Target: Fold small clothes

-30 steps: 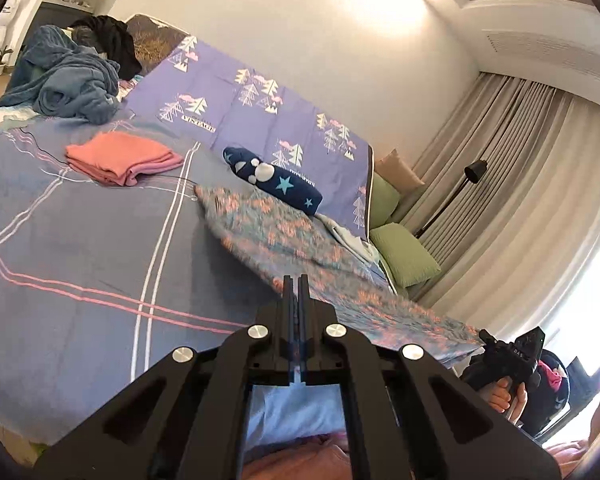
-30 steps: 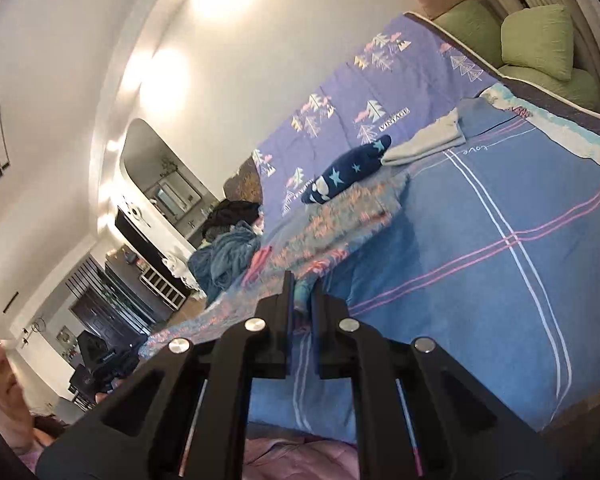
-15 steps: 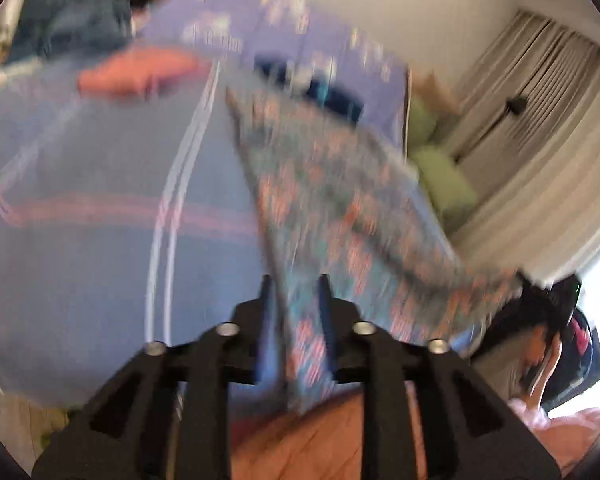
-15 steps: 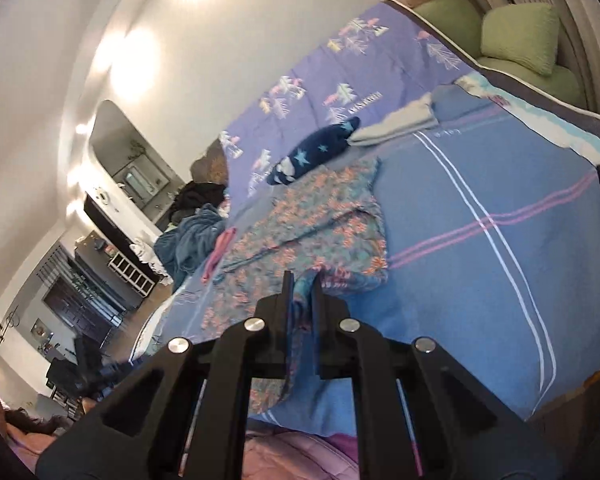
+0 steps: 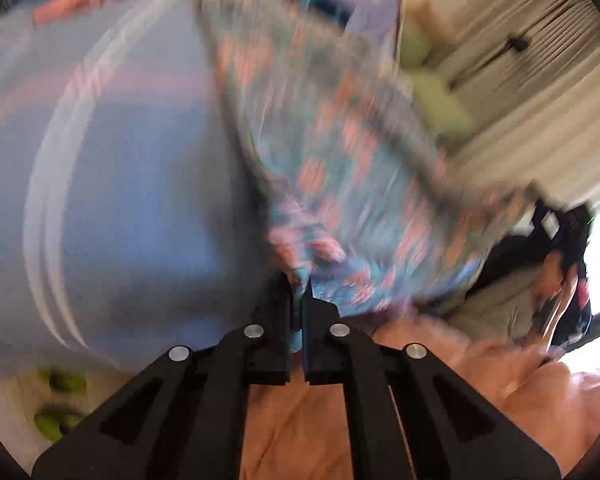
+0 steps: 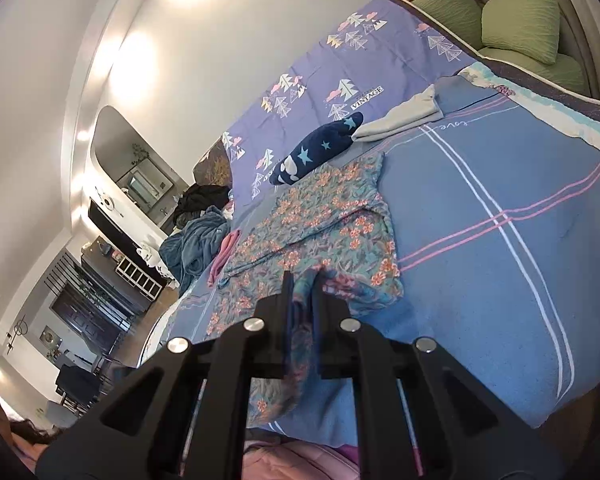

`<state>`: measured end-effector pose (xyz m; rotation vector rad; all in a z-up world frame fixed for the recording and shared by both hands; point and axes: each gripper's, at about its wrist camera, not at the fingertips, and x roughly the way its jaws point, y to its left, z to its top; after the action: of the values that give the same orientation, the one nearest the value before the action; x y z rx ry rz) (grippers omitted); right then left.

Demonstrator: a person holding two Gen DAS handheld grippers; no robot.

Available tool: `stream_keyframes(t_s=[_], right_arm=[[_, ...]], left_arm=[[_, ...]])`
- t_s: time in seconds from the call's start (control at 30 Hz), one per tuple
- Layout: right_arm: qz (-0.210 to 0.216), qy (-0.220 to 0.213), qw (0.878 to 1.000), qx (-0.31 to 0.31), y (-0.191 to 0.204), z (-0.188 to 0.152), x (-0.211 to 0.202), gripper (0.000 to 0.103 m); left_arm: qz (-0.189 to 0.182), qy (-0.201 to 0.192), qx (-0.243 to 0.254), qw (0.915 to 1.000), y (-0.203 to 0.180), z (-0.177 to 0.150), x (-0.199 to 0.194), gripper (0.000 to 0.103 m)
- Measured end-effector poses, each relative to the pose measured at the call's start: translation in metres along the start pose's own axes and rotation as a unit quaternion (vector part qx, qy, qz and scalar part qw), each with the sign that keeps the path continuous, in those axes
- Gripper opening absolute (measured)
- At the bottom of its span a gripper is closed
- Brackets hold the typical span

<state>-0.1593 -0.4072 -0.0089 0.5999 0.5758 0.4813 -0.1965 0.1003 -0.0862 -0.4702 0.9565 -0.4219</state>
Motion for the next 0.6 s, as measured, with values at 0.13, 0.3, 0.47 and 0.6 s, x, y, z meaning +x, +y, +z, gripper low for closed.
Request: stream_keyframes(t_s=[0.13,0.3,0.47,0.6], right_arm=[[0.007,-0.026,1.000,0.000,0.003,0.011,-0.012,0.008],[0.034,-0.049,0.998,-0.004,0.011,0.021,-0.017,0.008],[0.035,-0.059,0.998,-0.016,0.020,0.039,-0.012,0.008],[0.039,-0.058,0.997,-0.017,0.021,0.056,0.004,0.009]], left_arm=[[-0.060,-0.176,0.002,0.9825,-0.015,0.036,-0.095,0.003],[-0.069,-0.262,0.018,0.9624,-0.028,0.058,-0.143,0.003],[-0.056,-0.260,0.031,0.9634,-0.040,0.087,-0.130,0.003],[-0.055,-0.250,0.016,0.9666,-0.030,0.106,-0.118,0.003]])
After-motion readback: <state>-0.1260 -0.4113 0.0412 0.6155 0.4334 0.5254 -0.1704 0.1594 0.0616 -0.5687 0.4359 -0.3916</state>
